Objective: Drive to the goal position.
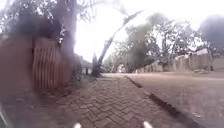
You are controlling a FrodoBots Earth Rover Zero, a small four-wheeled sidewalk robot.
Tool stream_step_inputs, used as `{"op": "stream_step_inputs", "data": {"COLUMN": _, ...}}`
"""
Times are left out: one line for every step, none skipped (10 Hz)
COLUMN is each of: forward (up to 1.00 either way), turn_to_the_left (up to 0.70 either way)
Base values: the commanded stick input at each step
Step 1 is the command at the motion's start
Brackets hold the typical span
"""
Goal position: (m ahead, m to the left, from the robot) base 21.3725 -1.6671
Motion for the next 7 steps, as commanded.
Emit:
{"op": "stream_step_inputs", "data": {"forward": 0.5, "turn_to_the_left": -0.5}}
{"op": "stream_step_inputs", "data": {"forward": 0.5, "turn_to_the_left": -0.5}}
{"op": "stream_step_inputs", "data": {"forward": 0.5, "turn_to_the_left": -0.33}}
{"op": "stream_step_inputs", "data": {"forward": 0.5, "turn_to_the_left": -0.13}}
{"op": "stream_step_inputs", "data": {"forward": 0.5, "turn_to_the_left": 0.0}}
{"op": "stream_step_inputs", "data": {"forward": 0.5, "turn_to_the_left": 0.0}}
{"op": "stream_step_inputs", "data": {"forward": 0.5, "turn_to_the_left": 0.07}}
